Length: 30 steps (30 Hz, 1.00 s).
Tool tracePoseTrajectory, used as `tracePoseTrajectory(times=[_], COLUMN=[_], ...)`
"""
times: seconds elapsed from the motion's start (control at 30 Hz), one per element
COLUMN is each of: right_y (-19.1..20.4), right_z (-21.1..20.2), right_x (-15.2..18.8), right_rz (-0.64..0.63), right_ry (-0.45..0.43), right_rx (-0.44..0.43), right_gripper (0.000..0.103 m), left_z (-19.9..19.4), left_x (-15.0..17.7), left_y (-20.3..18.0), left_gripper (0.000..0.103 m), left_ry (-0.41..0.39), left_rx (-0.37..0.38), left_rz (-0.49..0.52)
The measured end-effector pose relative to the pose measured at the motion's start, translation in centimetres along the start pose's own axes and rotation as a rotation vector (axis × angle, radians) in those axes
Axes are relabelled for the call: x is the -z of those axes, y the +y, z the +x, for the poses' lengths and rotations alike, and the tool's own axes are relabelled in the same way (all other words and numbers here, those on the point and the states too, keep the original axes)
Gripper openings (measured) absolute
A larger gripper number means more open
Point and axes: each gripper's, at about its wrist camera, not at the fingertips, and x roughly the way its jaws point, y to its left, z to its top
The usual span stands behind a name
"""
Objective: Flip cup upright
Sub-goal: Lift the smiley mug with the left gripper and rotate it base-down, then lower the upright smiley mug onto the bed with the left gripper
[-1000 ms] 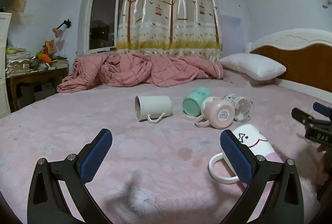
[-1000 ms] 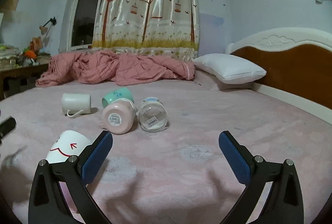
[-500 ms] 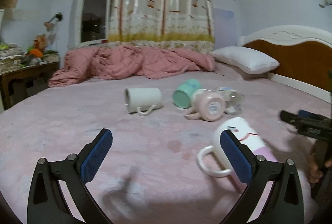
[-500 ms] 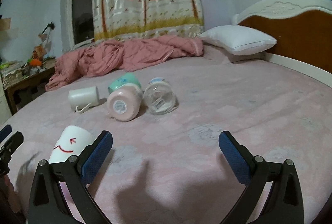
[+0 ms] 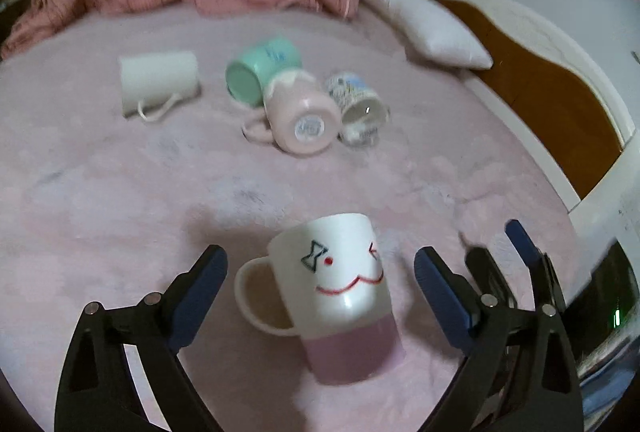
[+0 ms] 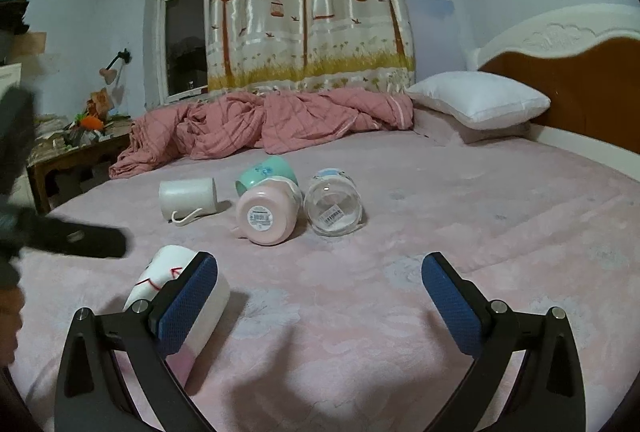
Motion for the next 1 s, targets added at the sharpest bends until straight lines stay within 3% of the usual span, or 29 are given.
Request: tracePoseTrajectory(times=[0.13, 0.27, 0.47, 0.53, 0.8, 1.0], right_y=[0.5, 0.2, -0.6, -0.6, -0.3, 1.0], right_z=[-0.1, 0.4, 0.7, 1.2, 0.9, 0.2], right_x=[0.1, 0.1, 0.5, 0.6, 0.7, 0.6], right_rz=[-0.019, -0.006, 0.023, 0.02, 0.012, -0.044], right_ry=[0.021, 0.063, 0.112, 0.135, 0.131, 0.099], right_rx=[-0.012, 0.008, 0.015, 0.009, 0.006, -0.005], right_gripper=[0.103, 0.103, 0.103, 0.103, 0.103, 0.103], left_z=[2.6, 4.5, 4.8, 4.9, 2.0, -0.5], left_x=[-0.8, -0.3, -0.5, -0.9, -2.5, -3.7], left_y=[-0.6, 0.4, 1.0, 1.1, 0.7, -1.4], left_gripper=[0.093, 0.083, 0.082, 0.077, 0.076, 0.075], left_ry=[0.132, 0.212, 0.222, 0.223, 0.112, -0.032], left_rx=[-0.051, -0.006, -0.008, -0.003, -0.053, -0.101], left_rz=[-0.007, -0.112, -0.159, -0.153, -0.117, 0.037])
